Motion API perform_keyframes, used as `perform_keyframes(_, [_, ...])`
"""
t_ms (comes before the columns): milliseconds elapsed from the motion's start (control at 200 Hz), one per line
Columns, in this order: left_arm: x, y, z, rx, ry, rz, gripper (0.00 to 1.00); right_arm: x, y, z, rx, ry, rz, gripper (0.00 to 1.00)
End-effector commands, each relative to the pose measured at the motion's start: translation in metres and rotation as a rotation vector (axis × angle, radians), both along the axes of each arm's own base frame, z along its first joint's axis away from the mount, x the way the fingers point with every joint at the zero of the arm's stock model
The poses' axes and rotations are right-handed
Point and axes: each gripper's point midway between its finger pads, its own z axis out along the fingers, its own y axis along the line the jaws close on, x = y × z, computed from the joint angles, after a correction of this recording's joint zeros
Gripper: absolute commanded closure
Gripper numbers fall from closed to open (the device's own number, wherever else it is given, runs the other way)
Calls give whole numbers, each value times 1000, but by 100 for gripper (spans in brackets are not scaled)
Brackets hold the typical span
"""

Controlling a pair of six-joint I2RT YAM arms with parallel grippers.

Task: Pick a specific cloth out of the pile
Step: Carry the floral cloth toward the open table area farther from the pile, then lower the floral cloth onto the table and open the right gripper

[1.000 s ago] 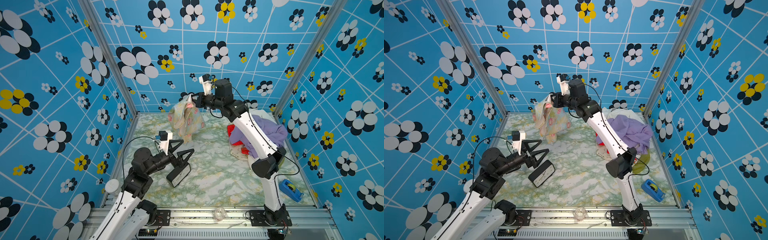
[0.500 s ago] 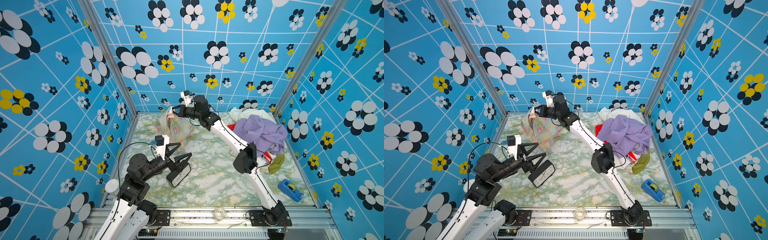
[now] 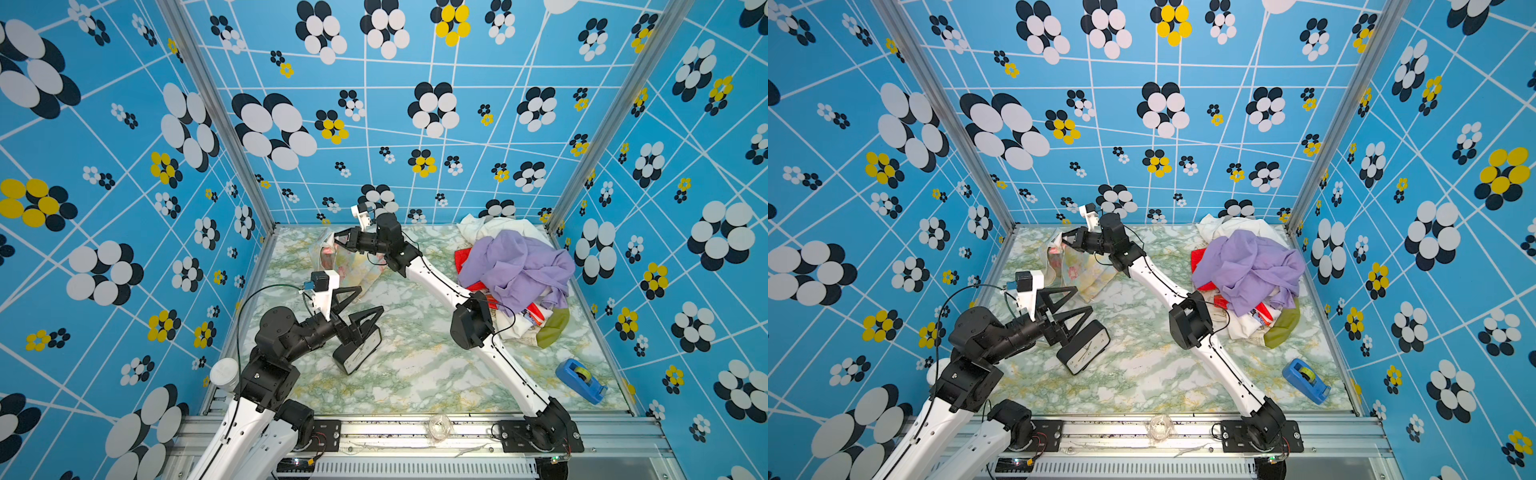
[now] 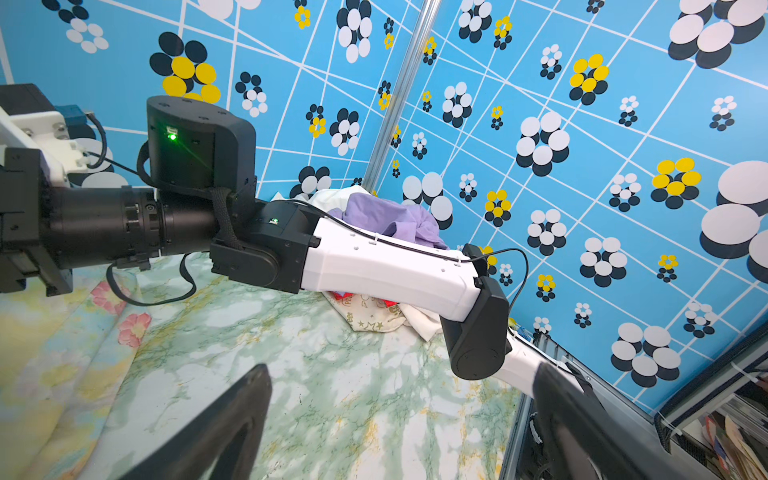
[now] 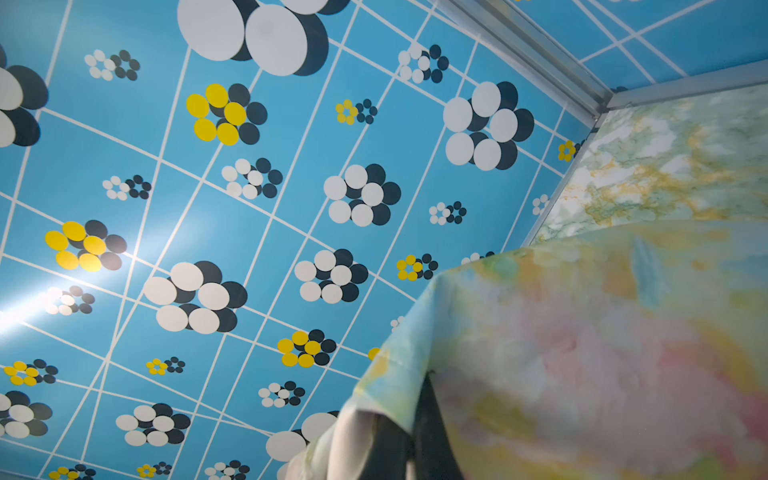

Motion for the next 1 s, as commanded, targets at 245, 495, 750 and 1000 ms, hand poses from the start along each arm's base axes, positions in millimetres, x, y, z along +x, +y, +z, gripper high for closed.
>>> perform_keyframes(245, [3,2,-6,19,-1,15,1,-10,13,-57,-83,99,39,100])
perform_keyframes(495, [2,2,-7,22,2,13,1,-6,7,-106,-201,177,-3,92])
perform_keyframes(750, [2,2,-6,20,2,15,1,-12,7,-108,-218,182,22,33])
perform_keyframes(1000, [1,3,-4,15,-2,15,1,-20,7,-71,-178,135,63,14])
